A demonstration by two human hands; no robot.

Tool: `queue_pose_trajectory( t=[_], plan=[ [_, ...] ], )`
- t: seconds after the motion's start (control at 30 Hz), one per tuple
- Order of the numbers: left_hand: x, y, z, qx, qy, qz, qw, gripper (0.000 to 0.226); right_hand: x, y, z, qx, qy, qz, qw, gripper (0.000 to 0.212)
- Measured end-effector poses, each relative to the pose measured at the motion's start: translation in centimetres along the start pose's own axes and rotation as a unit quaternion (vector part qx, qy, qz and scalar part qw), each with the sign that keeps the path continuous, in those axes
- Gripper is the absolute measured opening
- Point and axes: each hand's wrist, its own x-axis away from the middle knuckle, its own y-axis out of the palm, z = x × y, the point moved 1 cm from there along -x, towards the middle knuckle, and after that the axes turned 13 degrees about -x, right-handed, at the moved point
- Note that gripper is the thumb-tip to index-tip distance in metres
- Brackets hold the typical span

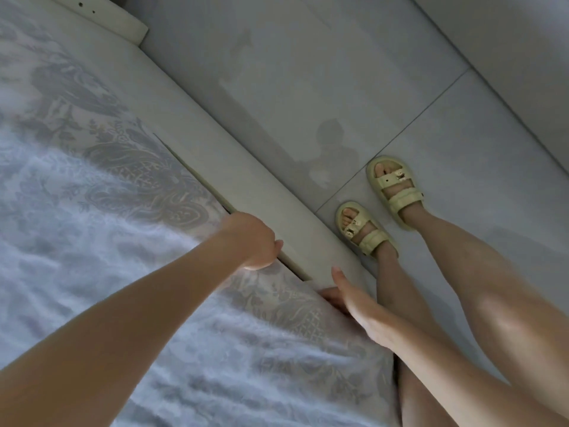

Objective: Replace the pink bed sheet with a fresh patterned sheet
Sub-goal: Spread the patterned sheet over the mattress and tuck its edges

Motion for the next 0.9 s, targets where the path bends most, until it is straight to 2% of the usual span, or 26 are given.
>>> queue_pose_trajectory(
  t=[0.1,0.17,0.2,0.3,0.37,0.47,0.57,0.7,0.8,0.87,0.9],
  plan=[
    [0.2,-0.2,4.4,0.018,0.034,0.011,0.999,0.060,1.9,-2.5,2.1,-0.043,-0.103,0.101,0.989,0.059],
    [0.2,0.0,7.7,0.026,0.051,0.028,0.998,0.061,2.9,-4.3,3.5,-0.001,-0.161,0.150,0.975,0.040],
    [0.2,0.0,9.1,0.024,0.051,0.038,0.998,0.061,3.1,-4.8,3.9,0.025,-0.161,0.155,0.974,0.033],
    [0.3,0.0,11.5,0.016,0.027,0.052,0.998,0.062,0.3,-8.5,7.3,0.084,-0.154,0.145,0.974,0.021],
    [0.6,-0.2,13.1,0.015,0.012,0.060,0.998,0.057,0.0,-9.7,7.8,0.121,-0.158,0.132,0.971,0.045],
    [0.7,-0.8,16.3,0.001,0.009,0.049,0.999,0.045,1.6,-8.5,6.8,0.137,-0.134,0.085,0.978,0.035],
    [0.3,-1.4,20.0,-0.013,0.013,0.017,1.000,0.036,1.2,-9.4,7.5,0.148,-0.145,0.051,0.977,0.043],
    [0.9,-1.5,20.5,0.025,-0.019,0.015,0.999,0.041,0.3,-11.1,8.6,0.277,-0.171,0.040,0.945,0.063],
    [2.9,-1.6,20.1,0.052,-0.049,0.003,0.997,0.050,0.6,-10.8,10.6,0.267,-0.255,0.025,0.929,0.040],
    [3.8,-1.5,19.6,0.070,-0.071,0.004,0.995,0.051,1.9,-10.5,12.2,0.279,-0.337,0.061,0.897,0.021],
    [4.4,-1.3,20.1,0.080,-0.077,-0.001,0.994,0.052,2.9,-10.2,13.7,0.284,-0.360,0.059,0.887,0.022]
  ],
)
